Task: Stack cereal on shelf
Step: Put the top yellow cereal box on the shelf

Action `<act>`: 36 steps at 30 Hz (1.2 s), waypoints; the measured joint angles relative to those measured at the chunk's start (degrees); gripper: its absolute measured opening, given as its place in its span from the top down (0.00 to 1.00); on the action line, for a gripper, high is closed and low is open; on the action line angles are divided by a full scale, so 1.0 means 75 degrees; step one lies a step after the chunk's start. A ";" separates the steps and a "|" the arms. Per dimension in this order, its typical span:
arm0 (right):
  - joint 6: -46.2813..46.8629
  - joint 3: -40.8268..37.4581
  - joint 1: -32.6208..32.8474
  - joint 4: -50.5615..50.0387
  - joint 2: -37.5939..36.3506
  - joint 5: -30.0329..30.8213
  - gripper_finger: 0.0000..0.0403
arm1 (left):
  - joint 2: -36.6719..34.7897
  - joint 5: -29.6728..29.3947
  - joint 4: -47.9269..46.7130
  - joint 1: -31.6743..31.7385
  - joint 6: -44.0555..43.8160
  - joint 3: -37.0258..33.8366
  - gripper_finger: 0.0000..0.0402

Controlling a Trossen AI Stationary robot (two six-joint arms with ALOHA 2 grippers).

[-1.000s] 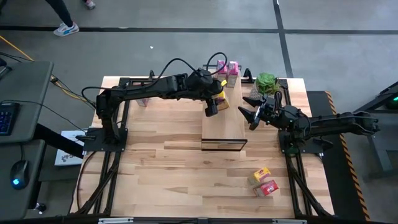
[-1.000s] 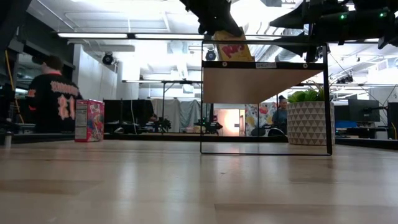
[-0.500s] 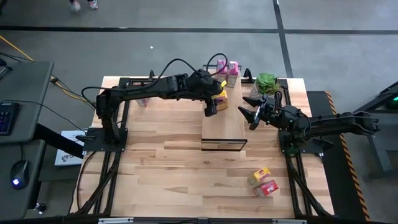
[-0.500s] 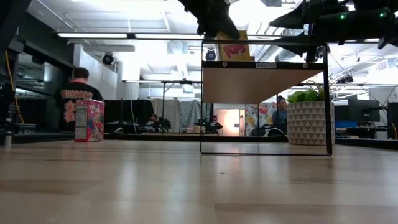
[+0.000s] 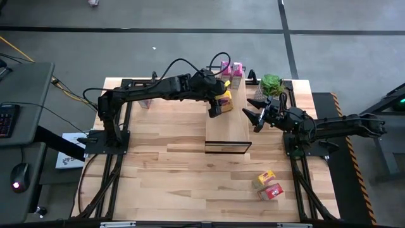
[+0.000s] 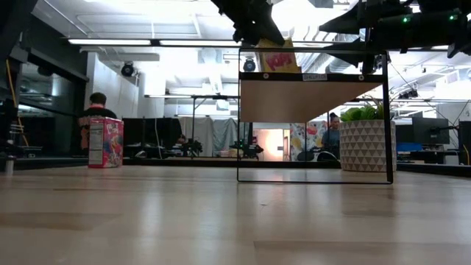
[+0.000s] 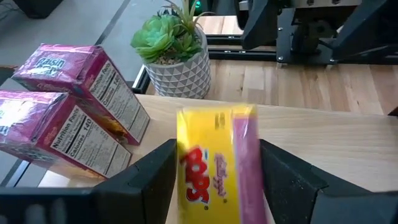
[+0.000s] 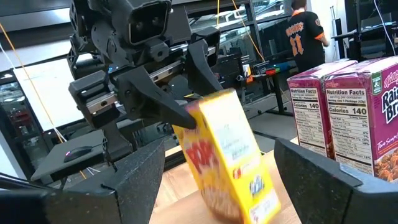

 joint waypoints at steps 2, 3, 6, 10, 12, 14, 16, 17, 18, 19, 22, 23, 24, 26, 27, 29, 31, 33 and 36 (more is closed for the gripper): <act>0.0000 0.0000 0.0001 0.0001 0.0000 0.0000 0.27 | 0.0000 0.0011 -0.0007 0.0000 0.0000 0.0000 0.47; 0.0000 0.0000 0.0001 0.0001 0.0001 -0.0001 0.27 | 0.0000 0.0012 -0.0014 0.0000 0.0000 0.0000 0.46; 0.0050 0.0000 0.0001 0.0000 0.0000 0.0000 0.27 | 0.0000 0.0015 -0.0013 0.0001 0.0007 0.0000 0.41; 0.0055 0.0000 -0.0001 0.0001 0.0000 0.0000 0.27 | 0.0000 0.0012 -0.0009 0.0003 0.0006 0.0000 0.34; 0.0055 0.0000 -0.0001 -0.0001 0.0000 0.0000 0.27 | 0.0000 0.0012 -0.0023 0.0000 0.0067 0.0042 0.32; 0.0053 0.0000 -0.0001 -0.0001 0.0002 0.0000 0.27 | 0.0003 0.0012 -0.0104 0.0000 0.0070 0.0208 0.30; 0.0054 0.0000 0.0000 0.0000 0.0000 0.0000 0.27 | -0.0060 0.0007 -0.0209 -0.0011 0.0138 0.0401 0.30; 0.0051 0.0001 0.0000 -0.0001 0.0002 0.0000 0.27 | -0.0080 0.0002 -0.0199 -0.0038 0.0183 0.0498 0.30; 0.0035 0.0000 -0.0001 0.0000 0.0002 0.0000 0.27 | -0.0121 0.0000 -0.0201 -0.0057 0.0196 0.0580 0.30; 0.0032 0.0000 -0.0001 -0.0001 0.0002 0.0000 0.27 | -0.0217 -0.0001 -0.0345 -0.0064 0.0199 0.0613 0.30; 0.0038 0.0003 0.0002 -0.0004 0.0003 -0.0003 0.27 | -0.0498 -0.0067 -0.0443 -0.0070 0.0332 0.0641 0.30; 0.0035 0.0003 0.0002 0.0000 0.0003 -0.0005 0.27 | -0.0626 -0.0072 -0.0665 -0.0070 0.0324 0.0641 0.30; 0.0032 0.0003 0.0001 -0.0004 0.0001 -0.0011 0.27 | -0.0717 -0.0070 -0.0803 -0.0070 0.0269 0.0641 0.30; 0.0040 0.0003 0.0002 -0.0046 0.0000 -0.0006 0.27 | -0.0899 0.0000 -0.0829 -0.0039 0.0232 0.0505 0.30; 0.0052 0.0003 -0.0001 -0.0038 0.0001 -0.0010 0.27 | -0.1009 0.0033 -0.0871 -0.0015 0.0234 0.0309 0.30; 0.0053 0.0006 0.0001 -0.0066 0.0000 -0.0012 0.27 | -0.1231 0.0065 -0.0444 0.0001 0.0262 -0.0304 0.30; 0.0055 0.0006 0.0000 -0.0066 0.0000 -0.0017 0.27 | -0.1546 0.0077 0.0075 0.0009 0.0304 -0.1171 0.30; 0.0058 0.0006 -0.0001 -0.0077 0.0000 -0.0020 0.27 | -0.1918 0.0079 0.0926 0.0025 0.0378 -0.2152 0.30; 0.0057 0.0005 0.0002 -0.0083 0.0000 -0.0044 0.27 | -0.2550 -0.0015 0.2224 0.0108 0.0399 -0.3709 0.30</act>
